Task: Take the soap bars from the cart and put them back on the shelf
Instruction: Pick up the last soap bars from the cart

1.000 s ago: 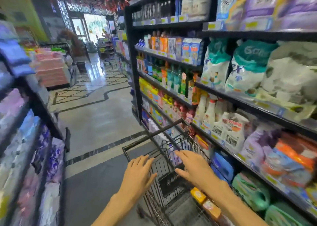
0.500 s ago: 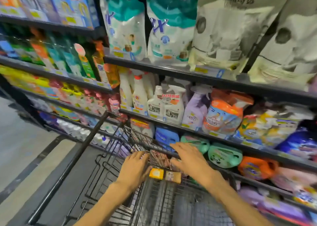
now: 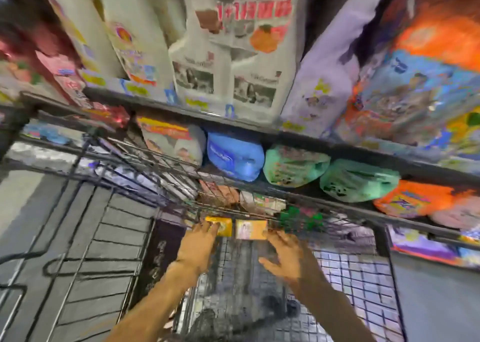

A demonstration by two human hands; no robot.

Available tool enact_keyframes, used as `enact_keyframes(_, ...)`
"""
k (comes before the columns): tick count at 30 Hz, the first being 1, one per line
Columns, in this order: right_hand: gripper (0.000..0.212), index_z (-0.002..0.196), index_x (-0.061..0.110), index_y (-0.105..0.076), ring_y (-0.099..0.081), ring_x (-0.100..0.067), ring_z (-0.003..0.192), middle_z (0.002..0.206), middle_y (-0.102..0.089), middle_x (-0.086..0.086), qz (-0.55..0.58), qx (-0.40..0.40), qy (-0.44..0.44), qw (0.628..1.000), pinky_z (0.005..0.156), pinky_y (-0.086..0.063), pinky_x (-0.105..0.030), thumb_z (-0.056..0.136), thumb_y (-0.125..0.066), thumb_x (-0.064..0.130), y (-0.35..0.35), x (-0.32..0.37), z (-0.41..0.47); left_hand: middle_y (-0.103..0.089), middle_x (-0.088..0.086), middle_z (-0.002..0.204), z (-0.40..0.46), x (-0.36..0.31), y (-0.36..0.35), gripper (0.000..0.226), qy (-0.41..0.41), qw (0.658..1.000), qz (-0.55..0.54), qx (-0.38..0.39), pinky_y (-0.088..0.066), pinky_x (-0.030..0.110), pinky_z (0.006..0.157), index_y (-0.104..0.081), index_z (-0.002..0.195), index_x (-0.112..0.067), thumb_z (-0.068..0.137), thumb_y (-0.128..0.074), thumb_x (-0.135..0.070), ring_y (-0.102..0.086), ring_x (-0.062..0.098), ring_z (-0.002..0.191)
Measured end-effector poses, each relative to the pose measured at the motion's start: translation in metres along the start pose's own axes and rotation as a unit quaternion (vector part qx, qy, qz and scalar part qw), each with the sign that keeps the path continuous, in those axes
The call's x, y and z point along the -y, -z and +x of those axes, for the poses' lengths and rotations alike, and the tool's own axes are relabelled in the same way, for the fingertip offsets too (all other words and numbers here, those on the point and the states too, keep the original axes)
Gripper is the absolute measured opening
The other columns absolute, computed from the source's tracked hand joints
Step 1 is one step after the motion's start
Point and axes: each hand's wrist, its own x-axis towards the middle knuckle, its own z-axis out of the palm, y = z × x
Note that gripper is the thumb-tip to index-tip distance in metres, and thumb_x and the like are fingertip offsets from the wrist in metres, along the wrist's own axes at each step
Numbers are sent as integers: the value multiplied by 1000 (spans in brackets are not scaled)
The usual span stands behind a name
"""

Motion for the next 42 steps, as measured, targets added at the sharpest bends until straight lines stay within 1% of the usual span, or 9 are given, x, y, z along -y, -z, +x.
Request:
enact_keyframes(2, 45, 134, 37, -57, -50, -10, 128, 134, -56, 8, -21, 53, 47, 997, 113, -33, -26, 89, -61, 44, -40, -21, 5, -22, 13, 164, 33, 6, -27, 85, 11, 1000, -9, 11, -36, 42, 112, -20, 157, -22, 89, -70, -19, -28, 33, 149)
enact_keyframes(4, 44, 131, 50, -53, -50, -21, 131, 140, -55, 3, -41, 37, 67, 996, 110, -42, -40, 87, -56, 50, -72, -40, 11, -25, 10, 163, 64, 12, -52, 81, 28, 1000, 0, 1, -35, 40, 115, -22, 156, -20, 91, -69, -20, -25, 30, 151)
enact_keyframes(8, 51, 138, 32, -54, -66, -21, 102, 124, -65, 3, -7, 10, 13, 1000, 85, -57, -33, 91, -51, 52, -98, -52, 25, -23, 7, 165, 112, 22, -82, 77, 38, 999, -1, -7, -28, 37, 119, -20, 157, -19, 95, -64, -19, -22, 30, 153)
enact_keyframes(12, 59, 147, 36, -41, -57, -13, 116, 132, -58, 10, -8, 39, -10, 999, 97, -49, -31, 92, -52, 56, -112, -59, 27, -52, 8, 141, 131, 30, -95, 49, 22, 995, -74, -62, -49, 40, 98, -46, 144, -19, 96, -60, -20, -55, 33, 127)
enact_keyframes(15, 60, 146, 34, -42, -54, -10, 122, 136, -55, 12, -2, 43, -31, 999, 101, -44, -28, 91, -46, 58, -114, -63, 26, -54, 10, 129, 129, 30, -98, 30, 21, 992, -105, -72, -50, 46, 97, -56, 128, -15, 100, -51, -24, -56, 36, 121)
enact_keyframes(20, 52, 142, 31, -45, -55, -13, 122, 136, -56, 9, 3, 45, -40, 998, 102, -43, -28, 94, -60, 45, -102, -54, 35, -37, 11, 143, 125, 29, -102, 69, 16, 993, -95, -68, -48, 42, 102, -42, 144, -17, 82, -66, 3, -44, 36, 130)
enact_keyframes(27, 33, 130, 21, -51, -63, -23, 100, 116, -53, -1, -29, 62, -106, 992, 88, -53, -33, 99, -54, 32, -129, -56, 79, -60, 5, 124, 94, 34, -123, 49, 19, 986, -125, -106, -47, 37, 91, -54, 122, -25, 81, -80, -22, -53, 27, 105)
enact_keyframes(33, 56, 137, 4, -41, -58, -28, 108, 124, -51, -15, -26, 24, -215, 976, 84, -56, -35, 99, -44, 46, -173, -66, 101, -58, -10, 110, 64, 35, -137, 49, 0, 980, -161, -121, -53, 38, 80, -52, 120, -29, 81, -81, -25, -50, 18, 94)
enact_keyframes(42, 46, 117, 13, -45, -48, -26, 106, 119, -51, -9, 173, -78, -266, 945, 94, -46, -41, 86, -76, 25, -194, -64, 106, -56, -11, 107, 50, 30, -125, 43, 5, 964, -214, -157, -53, 35, 76, -51, 116, -30, 83, -79, -24, -53, 16, 98)
